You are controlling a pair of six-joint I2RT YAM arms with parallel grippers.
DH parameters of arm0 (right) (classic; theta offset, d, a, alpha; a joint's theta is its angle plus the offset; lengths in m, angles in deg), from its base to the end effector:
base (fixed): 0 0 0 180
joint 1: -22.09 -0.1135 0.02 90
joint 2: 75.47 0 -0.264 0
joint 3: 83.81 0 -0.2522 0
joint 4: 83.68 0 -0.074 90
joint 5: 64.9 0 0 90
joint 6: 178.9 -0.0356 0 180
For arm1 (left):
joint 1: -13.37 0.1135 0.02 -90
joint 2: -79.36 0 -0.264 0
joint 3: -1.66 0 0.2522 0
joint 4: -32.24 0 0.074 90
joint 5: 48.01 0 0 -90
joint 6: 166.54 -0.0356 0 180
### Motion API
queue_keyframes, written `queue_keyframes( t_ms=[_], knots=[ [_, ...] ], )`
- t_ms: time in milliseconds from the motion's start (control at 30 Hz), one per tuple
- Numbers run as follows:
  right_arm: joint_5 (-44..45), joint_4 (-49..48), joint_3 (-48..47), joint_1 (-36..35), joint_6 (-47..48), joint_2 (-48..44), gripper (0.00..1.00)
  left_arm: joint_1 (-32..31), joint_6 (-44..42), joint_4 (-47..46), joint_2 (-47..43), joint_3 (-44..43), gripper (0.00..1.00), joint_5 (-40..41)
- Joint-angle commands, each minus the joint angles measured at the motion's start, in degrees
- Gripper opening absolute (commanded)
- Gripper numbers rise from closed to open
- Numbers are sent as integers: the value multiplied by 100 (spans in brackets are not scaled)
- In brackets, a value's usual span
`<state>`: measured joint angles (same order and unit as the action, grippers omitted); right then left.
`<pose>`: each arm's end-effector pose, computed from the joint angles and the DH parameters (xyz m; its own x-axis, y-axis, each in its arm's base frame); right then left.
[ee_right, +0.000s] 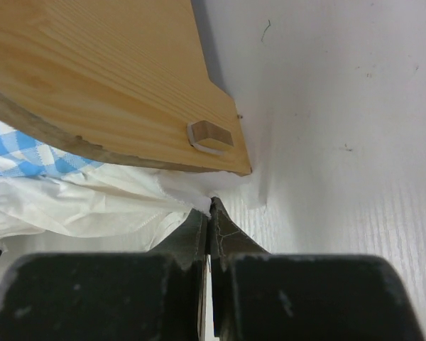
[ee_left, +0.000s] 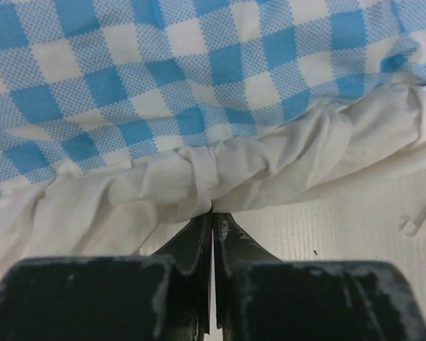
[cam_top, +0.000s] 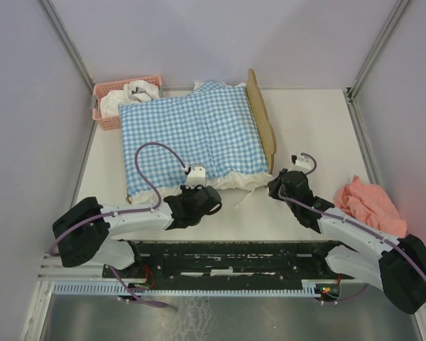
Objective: Set up the pet bed
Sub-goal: Adjust the mattress on the bed frame.
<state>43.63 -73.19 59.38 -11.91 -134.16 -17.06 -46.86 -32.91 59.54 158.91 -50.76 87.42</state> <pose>0.1783 0.1066 0.1883 -0.5281 0.4562 -0.7163 0.0968 0.8703 0.4829 0.1482 -0.2080 0.1776 -0.5707 0.0224 -0.8209 0.0133 0.9997 0.0181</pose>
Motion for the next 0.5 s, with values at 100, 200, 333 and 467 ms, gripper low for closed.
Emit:
queue_keyframes(
  t_ms=[100, 200, 333, 467],
  knots=[
    [191, -218, -102, 50, 256, 311, 2, 90, 495, -8, -335, 235, 7, 115],
    [289, 267, -419, 51, 338, 223, 12, 90, 540, 64, -550, 206, 25, -85],
    [562, 1402, -824, 47, 498, -296, 38, 97, 606, 564, -1002, 79, 50, 41],
    [664, 2030, -959, 49, 739, -896, 48, 112, 639, 1081, -1402, -99, 56, 477]
  ],
)
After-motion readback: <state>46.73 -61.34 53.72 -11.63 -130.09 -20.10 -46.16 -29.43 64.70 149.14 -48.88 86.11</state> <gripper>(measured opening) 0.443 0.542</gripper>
